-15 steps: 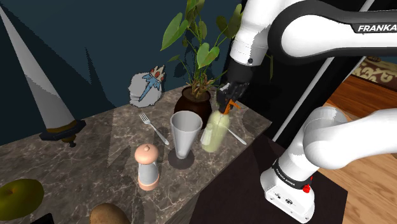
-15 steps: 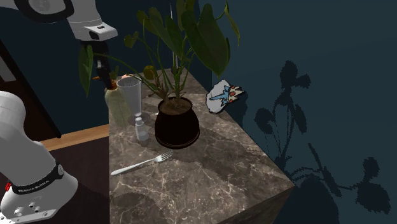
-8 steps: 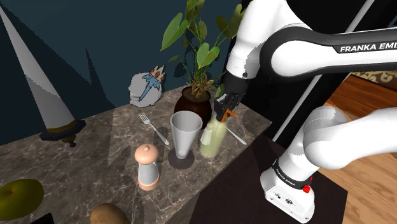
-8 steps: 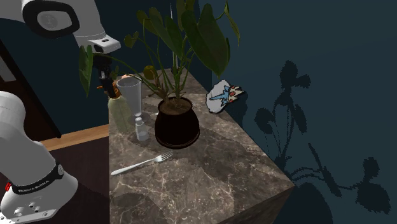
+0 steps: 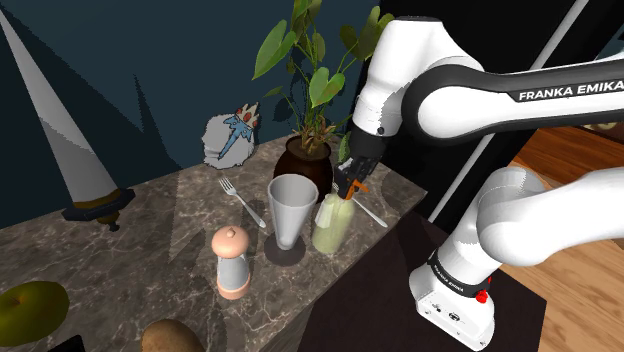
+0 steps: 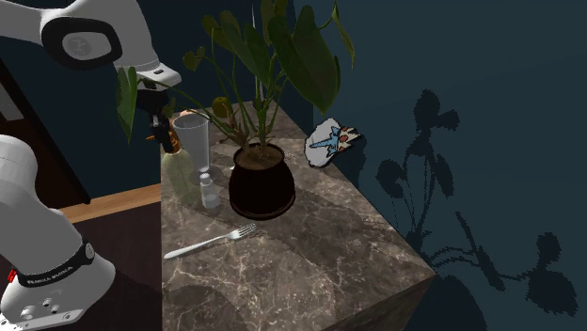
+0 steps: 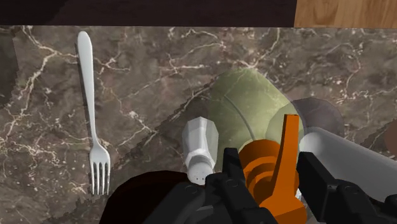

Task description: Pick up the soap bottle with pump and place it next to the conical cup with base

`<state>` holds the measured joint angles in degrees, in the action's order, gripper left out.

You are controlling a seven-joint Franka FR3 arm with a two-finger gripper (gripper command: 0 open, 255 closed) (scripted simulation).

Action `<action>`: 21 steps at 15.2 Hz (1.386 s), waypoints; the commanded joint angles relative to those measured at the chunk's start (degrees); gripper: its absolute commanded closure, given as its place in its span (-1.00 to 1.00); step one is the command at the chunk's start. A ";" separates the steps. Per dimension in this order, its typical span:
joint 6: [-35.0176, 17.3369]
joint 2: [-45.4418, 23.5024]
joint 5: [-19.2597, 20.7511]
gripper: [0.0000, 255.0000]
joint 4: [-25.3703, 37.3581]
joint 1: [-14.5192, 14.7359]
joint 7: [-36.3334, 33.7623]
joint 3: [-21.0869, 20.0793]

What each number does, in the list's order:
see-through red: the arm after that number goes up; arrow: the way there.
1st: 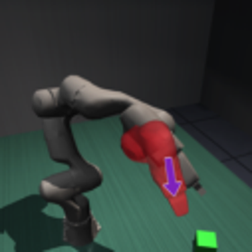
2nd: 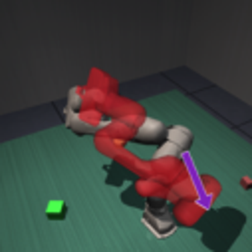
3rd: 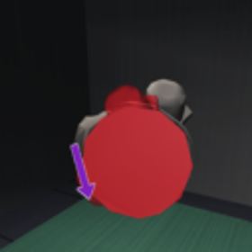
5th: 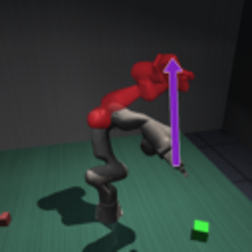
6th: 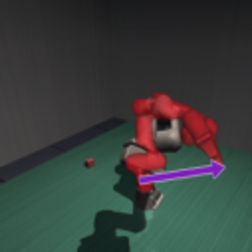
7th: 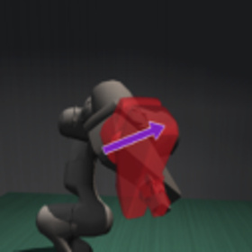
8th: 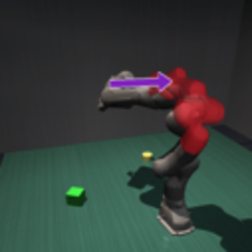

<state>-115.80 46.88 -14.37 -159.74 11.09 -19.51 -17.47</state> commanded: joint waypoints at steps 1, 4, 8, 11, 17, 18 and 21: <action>-0.10 -0.04 -0.01 1.00 -0.02 0.00 0.00 -0.02; -0.10 -0.04 -0.01 -1.00 -0.02 0.00 0.01 -0.01; -0.10 -0.05 -0.01 -1.00 -0.02 0.00 0.01 -0.01; 4.38 1.35 0.84 -1.00 3.07 -0.30 -0.10 0.90; 8.15 2.15 1.56 -1.00 6.06 -0.55 -0.20 1.67; 8.15 2.15 1.56 -1.00 6.06 -0.55 -0.20 1.67; 8.15 2.15 1.56 -1.00 6.06 -0.55 -0.20 1.67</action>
